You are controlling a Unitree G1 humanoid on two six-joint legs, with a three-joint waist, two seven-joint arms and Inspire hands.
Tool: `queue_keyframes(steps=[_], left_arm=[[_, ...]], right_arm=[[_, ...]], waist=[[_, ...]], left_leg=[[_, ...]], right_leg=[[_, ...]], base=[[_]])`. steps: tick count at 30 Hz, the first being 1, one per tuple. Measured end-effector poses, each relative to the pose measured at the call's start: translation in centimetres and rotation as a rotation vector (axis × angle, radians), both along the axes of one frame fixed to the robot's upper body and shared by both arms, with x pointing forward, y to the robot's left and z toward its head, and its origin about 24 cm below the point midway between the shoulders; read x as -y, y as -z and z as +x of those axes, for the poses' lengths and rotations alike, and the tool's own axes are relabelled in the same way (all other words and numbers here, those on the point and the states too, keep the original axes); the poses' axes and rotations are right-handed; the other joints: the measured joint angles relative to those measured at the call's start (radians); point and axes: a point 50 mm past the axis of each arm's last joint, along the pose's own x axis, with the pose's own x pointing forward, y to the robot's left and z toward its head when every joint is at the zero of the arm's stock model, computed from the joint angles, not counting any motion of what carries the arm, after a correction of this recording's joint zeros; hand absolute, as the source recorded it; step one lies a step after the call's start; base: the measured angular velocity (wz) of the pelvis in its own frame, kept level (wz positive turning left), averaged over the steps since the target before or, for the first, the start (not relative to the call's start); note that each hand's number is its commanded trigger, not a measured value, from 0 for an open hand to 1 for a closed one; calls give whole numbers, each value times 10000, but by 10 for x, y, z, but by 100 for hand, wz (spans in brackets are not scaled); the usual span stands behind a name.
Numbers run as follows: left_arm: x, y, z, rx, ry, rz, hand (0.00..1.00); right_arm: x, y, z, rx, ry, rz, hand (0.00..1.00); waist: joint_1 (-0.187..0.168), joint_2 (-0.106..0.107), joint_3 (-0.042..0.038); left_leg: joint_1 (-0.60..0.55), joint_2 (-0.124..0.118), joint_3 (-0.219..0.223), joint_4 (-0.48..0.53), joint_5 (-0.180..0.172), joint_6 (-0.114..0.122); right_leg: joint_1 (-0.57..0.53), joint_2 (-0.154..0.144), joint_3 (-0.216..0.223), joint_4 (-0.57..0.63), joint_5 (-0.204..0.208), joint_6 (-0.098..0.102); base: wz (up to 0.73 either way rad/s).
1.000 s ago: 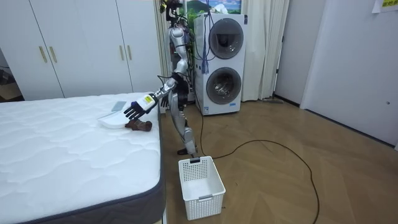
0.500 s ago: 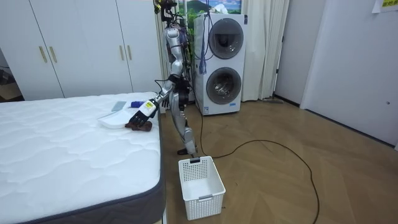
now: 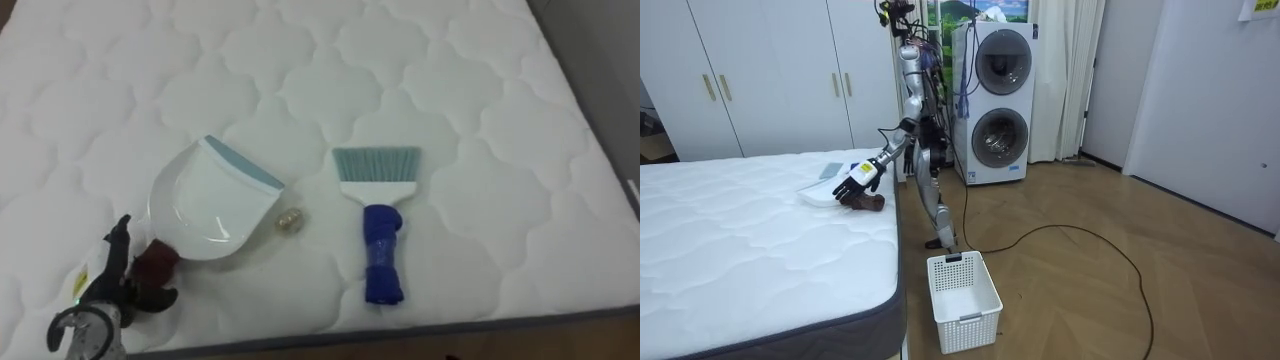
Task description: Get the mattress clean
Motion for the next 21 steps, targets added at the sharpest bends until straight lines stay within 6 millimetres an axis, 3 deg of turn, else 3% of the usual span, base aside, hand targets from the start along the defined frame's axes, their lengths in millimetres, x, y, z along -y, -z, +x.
queue_keyframes(steps=[21], left_arm=[[8,2,1,-120,363,107,0]], right_arm=[[0,0,1,-144,-166,90,0]], waist=[[-42,2,1]], left_leg=[[-132,22,1,32,0,0]], right_leg=[[-183,-12,-152,115,6,-14]], base=[[-1]])
